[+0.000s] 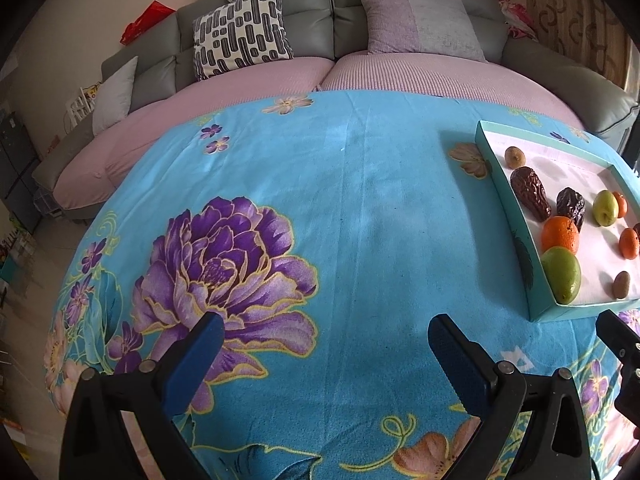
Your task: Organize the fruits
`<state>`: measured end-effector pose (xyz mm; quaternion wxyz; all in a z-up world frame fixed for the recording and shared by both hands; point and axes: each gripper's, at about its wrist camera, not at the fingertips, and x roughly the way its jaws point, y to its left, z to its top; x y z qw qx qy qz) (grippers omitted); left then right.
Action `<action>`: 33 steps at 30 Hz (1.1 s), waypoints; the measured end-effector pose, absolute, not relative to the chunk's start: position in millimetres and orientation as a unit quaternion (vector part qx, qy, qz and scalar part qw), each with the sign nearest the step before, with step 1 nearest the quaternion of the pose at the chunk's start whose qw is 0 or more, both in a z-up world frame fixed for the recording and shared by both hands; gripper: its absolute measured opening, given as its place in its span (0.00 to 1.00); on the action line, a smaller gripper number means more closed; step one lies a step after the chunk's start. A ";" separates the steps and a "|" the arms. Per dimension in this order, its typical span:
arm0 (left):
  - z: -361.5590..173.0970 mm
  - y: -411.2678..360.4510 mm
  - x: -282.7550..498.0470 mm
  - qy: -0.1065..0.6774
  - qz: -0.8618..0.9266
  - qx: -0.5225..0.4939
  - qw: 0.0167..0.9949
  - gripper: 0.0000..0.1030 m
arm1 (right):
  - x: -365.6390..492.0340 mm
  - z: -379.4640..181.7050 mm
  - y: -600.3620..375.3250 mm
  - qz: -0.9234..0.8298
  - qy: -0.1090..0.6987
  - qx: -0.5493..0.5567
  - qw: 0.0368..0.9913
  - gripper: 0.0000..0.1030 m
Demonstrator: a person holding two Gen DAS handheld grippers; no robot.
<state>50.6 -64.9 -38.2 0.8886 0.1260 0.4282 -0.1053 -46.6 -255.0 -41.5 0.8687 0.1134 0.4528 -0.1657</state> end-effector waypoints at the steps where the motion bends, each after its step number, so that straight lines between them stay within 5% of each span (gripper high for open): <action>1: -37.8 -65.4 50.0 0.427 -0.106 0.128 0.889 1.00 | -46.6 -41.5 -255.2 -0.165 0.452 0.114 0.869 0.93; 33: -31.6 -69.9 45.2 0.412 -0.122 0.130 0.894 1.00 | -48.5 -41.1 -257.2 -0.164 0.450 0.123 0.869 0.93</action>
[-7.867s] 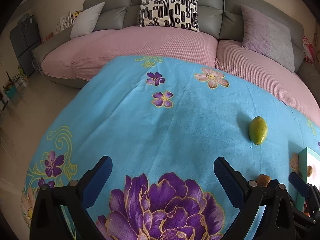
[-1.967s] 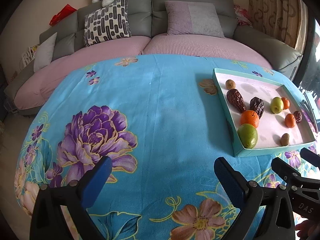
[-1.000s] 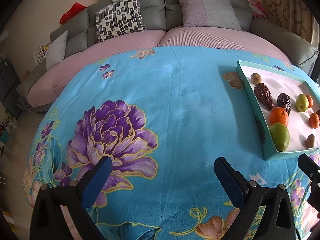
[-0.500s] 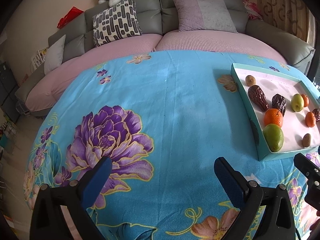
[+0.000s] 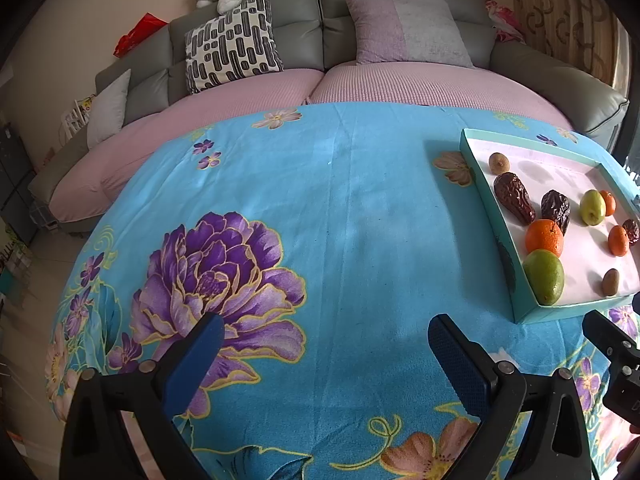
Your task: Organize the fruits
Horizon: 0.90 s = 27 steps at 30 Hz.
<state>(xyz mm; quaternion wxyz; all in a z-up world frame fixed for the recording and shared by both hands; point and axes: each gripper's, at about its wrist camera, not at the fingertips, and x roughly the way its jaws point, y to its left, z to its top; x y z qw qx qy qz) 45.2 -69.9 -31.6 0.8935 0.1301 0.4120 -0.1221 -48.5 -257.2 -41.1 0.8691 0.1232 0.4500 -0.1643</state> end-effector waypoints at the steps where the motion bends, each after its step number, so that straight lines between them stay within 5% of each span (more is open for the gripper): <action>1: -31.6 -69.9 45.2 0.412 -0.122 0.130 0.894 1.00 | -48.5 -41.4 -257.1 -0.164 0.450 0.123 0.869 0.93; 27: -29.8 -70.9 43.8 0.412 -0.123 0.129 0.894 1.00 | -48.0 -42.5 -256.1 -0.164 0.454 0.122 0.867 0.93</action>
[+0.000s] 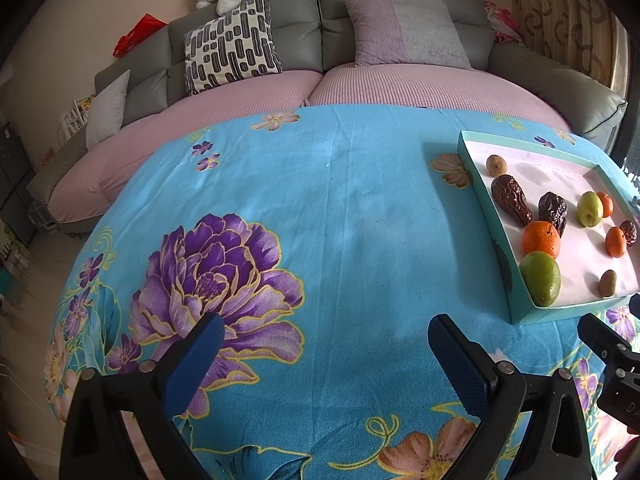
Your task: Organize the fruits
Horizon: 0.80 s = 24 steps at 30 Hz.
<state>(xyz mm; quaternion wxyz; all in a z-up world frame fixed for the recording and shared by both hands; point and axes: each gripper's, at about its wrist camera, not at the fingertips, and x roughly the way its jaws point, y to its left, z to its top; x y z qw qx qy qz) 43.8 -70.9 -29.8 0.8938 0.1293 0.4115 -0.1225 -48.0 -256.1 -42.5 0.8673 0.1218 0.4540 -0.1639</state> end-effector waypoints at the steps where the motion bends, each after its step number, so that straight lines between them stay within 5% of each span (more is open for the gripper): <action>1: -29.6 -70.7 43.8 0.411 -0.123 0.129 0.894 1.00 | -48.0 -42.4 -256.1 -0.164 0.454 0.121 0.867 0.93; 24: -26.6 -71.4 43.8 0.409 -0.123 0.128 0.895 1.00 | -48.8 -41.7 -257.2 -0.163 0.454 0.120 0.867 0.93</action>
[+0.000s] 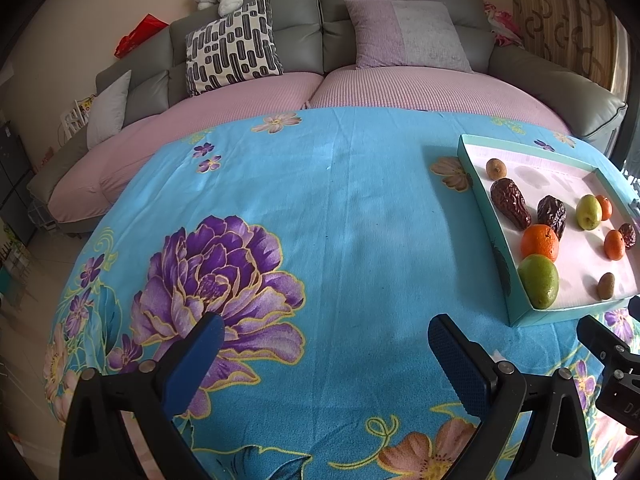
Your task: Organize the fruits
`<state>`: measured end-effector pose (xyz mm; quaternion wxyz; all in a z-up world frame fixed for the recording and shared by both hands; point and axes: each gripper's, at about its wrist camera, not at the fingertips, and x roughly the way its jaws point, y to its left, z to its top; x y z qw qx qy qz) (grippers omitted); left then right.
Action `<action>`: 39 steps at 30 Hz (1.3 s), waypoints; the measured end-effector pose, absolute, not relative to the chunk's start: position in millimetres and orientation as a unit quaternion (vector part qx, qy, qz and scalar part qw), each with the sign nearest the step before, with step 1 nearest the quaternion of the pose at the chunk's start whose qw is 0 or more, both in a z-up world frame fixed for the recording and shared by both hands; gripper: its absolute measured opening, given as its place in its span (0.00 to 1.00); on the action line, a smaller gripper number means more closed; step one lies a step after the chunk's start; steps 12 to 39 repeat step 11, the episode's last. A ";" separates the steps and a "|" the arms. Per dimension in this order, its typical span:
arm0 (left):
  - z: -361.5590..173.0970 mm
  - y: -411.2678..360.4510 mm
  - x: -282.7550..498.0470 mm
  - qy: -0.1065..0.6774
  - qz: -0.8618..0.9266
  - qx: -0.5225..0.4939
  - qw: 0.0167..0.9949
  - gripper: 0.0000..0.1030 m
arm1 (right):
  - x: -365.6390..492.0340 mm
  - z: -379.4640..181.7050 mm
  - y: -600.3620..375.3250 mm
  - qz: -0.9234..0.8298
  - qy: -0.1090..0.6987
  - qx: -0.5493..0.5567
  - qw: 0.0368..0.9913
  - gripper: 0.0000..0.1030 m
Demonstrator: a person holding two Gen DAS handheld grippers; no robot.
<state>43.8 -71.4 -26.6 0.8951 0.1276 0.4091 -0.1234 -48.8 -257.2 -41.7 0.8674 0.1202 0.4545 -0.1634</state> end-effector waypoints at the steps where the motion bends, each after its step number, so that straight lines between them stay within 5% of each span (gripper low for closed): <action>1: -26.5 -71.6 43.7 0.409 -0.123 0.127 0.895 1.00 | -48.7 -41.7 -257.0 -0.164 0.454 0.120 0.867 0.93; 39: -24.9 -70.6 42.4 0.408 -0.122 0.121 0.897 1.00 | -49.1 -42.0 -257.7 -0.164 0.454 0.121 0.867 0.93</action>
